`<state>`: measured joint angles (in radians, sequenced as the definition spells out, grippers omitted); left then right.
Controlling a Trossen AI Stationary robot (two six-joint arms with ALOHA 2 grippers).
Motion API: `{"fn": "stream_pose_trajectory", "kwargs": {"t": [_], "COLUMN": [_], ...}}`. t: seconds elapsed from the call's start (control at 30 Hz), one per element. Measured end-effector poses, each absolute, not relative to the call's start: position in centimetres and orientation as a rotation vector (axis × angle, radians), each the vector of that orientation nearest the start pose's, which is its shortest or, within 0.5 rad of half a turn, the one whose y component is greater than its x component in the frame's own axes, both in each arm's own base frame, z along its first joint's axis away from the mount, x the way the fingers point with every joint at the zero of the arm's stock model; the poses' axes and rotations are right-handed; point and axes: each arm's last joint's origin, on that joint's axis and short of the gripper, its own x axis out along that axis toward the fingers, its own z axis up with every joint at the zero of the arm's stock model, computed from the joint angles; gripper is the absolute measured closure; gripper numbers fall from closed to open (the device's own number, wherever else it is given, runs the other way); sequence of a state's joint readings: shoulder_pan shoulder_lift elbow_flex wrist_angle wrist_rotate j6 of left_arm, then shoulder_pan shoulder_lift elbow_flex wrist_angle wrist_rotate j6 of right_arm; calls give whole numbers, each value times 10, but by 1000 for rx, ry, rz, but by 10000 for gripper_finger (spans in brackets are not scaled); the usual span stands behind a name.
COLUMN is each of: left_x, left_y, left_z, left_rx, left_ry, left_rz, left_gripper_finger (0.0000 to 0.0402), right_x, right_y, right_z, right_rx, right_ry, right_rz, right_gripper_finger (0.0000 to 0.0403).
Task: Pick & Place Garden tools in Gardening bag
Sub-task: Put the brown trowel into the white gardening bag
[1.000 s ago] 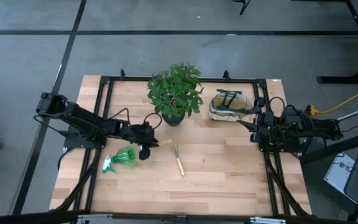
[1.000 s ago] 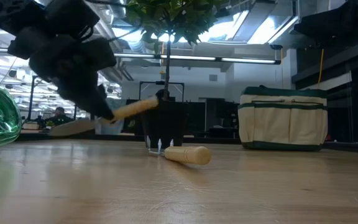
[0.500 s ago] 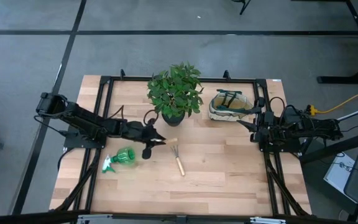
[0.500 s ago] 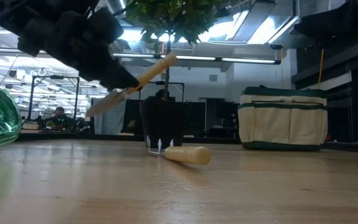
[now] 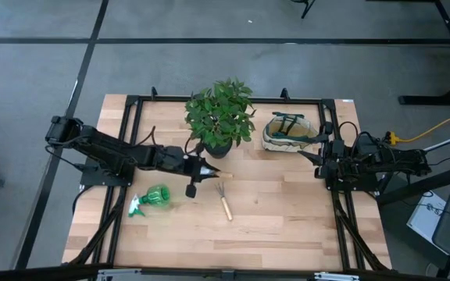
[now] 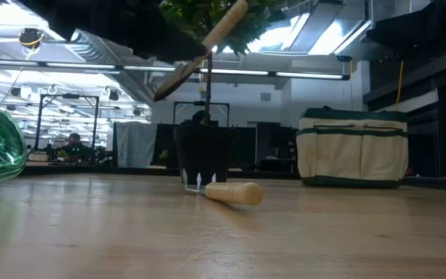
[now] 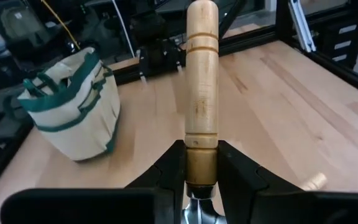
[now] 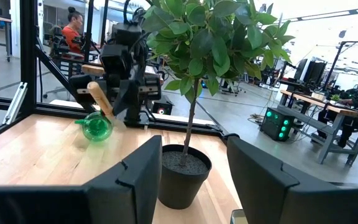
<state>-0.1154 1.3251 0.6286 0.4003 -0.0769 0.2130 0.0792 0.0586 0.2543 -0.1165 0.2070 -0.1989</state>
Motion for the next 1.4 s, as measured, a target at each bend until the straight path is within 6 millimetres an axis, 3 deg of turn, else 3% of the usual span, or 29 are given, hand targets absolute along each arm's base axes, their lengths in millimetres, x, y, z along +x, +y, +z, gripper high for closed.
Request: {"fn": "stream_pose_trajectory", "kwargs": {"t": [0.13,0.57,1.07,1.27,1.4], "left_x": [279,330,348,370,393], "left_y": [-30,-33,-58,-70,-76], "left_z": [221,220,258,244,222], "left_rx": [269,424,641,612,623], "left_ry": [292,311,220,255,308], "left_rz": [-63,-93,19,3,44], "left_gripper_finger": [337,336,336,336,336], "right_x": [81,81,81,81,81], "right_y": [0,0,0,0,0], "right_z": [233,232,232,232,232], "right_rx": [-187,-189,-189,-189,-189], "right_ry": [-65,-51,-51,-51,-50], "right_rz": [-135,-134,-134,-134,-134], "right_gripper_finger": [217,217,217,217,217]}}
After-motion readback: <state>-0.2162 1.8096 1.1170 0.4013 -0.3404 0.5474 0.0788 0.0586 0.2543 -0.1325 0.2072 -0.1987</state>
